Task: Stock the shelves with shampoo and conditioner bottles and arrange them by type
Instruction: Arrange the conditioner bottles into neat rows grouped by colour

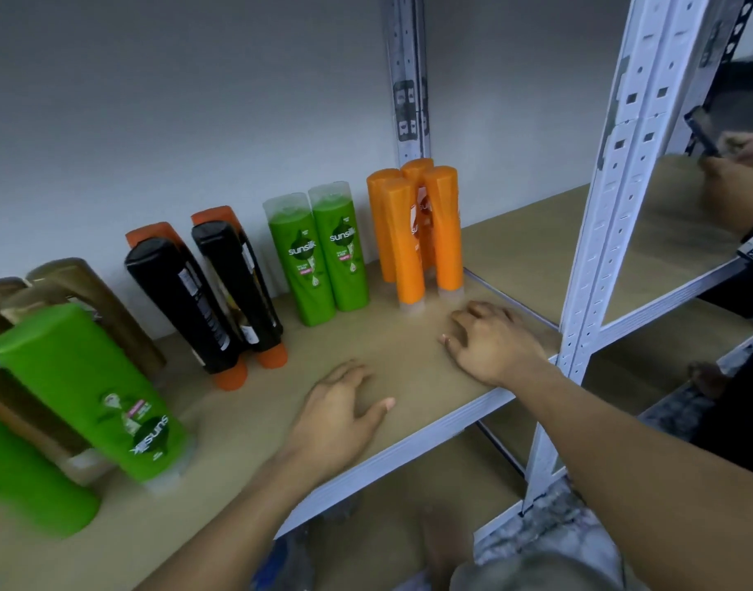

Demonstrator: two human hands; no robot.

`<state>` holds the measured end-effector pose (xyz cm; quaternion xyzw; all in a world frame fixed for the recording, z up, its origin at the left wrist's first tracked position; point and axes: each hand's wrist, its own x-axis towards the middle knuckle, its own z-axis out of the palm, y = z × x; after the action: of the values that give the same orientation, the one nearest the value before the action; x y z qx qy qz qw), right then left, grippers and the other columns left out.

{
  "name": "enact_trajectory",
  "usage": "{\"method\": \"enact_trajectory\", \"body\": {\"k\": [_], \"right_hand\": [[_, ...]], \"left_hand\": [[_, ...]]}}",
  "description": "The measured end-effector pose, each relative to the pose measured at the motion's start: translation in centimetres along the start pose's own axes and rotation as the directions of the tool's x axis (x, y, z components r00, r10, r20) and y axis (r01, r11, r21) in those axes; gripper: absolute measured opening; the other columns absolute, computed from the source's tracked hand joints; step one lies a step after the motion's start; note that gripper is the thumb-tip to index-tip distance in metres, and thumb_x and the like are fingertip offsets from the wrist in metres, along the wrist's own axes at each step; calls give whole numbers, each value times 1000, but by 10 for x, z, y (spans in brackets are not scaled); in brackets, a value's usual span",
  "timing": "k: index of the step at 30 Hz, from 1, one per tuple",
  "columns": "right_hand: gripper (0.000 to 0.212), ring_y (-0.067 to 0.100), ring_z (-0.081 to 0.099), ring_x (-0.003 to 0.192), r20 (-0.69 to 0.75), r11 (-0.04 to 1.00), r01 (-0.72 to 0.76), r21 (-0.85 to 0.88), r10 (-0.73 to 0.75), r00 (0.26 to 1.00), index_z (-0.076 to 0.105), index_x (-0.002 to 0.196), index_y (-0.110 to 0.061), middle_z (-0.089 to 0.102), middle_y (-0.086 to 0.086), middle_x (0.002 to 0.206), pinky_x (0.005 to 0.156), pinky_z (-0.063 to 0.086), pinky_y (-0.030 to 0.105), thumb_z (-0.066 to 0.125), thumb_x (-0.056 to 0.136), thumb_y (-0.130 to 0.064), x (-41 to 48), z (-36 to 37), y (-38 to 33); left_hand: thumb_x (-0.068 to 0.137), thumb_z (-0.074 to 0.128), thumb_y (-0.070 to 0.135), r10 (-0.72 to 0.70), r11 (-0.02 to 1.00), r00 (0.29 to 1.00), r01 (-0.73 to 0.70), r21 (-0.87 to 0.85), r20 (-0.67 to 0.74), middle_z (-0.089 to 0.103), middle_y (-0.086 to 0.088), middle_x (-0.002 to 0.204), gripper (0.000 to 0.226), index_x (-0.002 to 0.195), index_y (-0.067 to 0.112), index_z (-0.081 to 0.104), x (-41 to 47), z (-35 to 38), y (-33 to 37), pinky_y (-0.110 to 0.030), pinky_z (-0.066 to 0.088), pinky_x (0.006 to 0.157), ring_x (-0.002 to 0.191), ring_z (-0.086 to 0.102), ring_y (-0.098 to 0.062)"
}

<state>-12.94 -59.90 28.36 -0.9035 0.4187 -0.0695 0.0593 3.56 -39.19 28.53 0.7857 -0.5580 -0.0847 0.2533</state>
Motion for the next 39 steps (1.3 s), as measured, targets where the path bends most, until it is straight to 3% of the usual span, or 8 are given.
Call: {"method": "enact_trajectory", "body": {"k": [5, 9, 15, 18, 21, 25, 29, 39], "right_hand": [[62, 24, 28, 148, 12, 990, 102, 95, -103, 995, 44, 149, -28, 36, 4, 159, 120, 20, 45, 41, 97, -63, -31, 14, -69], [66, 23, 29, 148, 65, 953, 267, 144, -279, 958, 44, 150, -27, 37, 3, 159, 120, 23, 46, 48, 95, -64, -51, 20, -141], [60, 24, 30, 147, 56, 909, 380, 173, -394, 917, 48, 147, -25, 39, 5, 157, 120, 23, 43, 51, 96, -56, -73, 35, -218], [57, 26, 35, 144, 4, 900, 376, 222, -387, 922, 51, 145, -24, 44, 5, 153, 119, 25, 43, 55, 96, -52, -81, 43, -240], [62, 27, 44, 137, -42, 858, 376, 349, -387, 921, 47, 147, -19, 50, 6, 147, 116, 32, 40, 64, 93, -45, -90, 44, -264], [75, 22, 45, 137, -152, 751, 348, 561, -320, 935, 38, 153, -18, 48, 3, 150, 112, 33, 27, 74, 89, -35, -102, 46, -300], [80, 17, 46, 133, -225, 665, 339, 666, -254, 941, 36, 152, -23, 50, 0, 146, 103, 34, 20, 79, 85, -31, -107, 52, -328], [58, 18, 61, 104, -209, 649, 253, 718, -145, 967, 47, 131, -23, 61, -1, 117, 87, 53, 37, 75, 80, -27, -95, 54, -343]], "left_hand": [[93, 58, 59, 74, 997, 996, -75, 23, 49, 37, 23, 153, 51, 137, 34, 57, -74, -34, -43, 1, 12, 106, 137, 31, 12], [89, 61, 60, 85, 996, 996, -85, 25, -2, 54, 19, 140, 48, 125, 29, 67, -120, -63, -69, 1, 20, 105, 127, 40, 20], [88, 62, 52, -71, 997, 979, 69, -15, -191, 65, 19, 115, 37, 111, 25, 73, -175, -97, -112, 3, 31, 92, 109, 56, 12], [92, 70, 35, -207, 974, 940, 223, 30, -271, 69, 22, 96, 12, 100, 27, 72, -188, -115, -124, -15, 45, 79, 90, 65, -3], [88, 73, 35, -429, 898, 792, 427, -108, -436, 61, 11, 59, 18, 85, 24, 60, -193, -131, -132, -31, 43, 58, 65, 62, -13], [83, 80, 37, -572, 819, 651, 420, -392, -498, 58, 0, 81, 52, 116, 12, 48, -192, -148, -154, -35, 43, 68, 82, 61, -25], [83, 82, 27, -557, 798, 715, 321, -510, -421, 54, 1, 118, 74, 140, 11, 37, -185, -154, -165, -31, 45, 88, 103, 57, -16], [84, 81, 18, -510, 808, 765, 269, -525, -392, 58, 4, 118, 63, 133, 20, 41, -164, -140, -183, -30, 45, 88, 105, 58, -16]]}}
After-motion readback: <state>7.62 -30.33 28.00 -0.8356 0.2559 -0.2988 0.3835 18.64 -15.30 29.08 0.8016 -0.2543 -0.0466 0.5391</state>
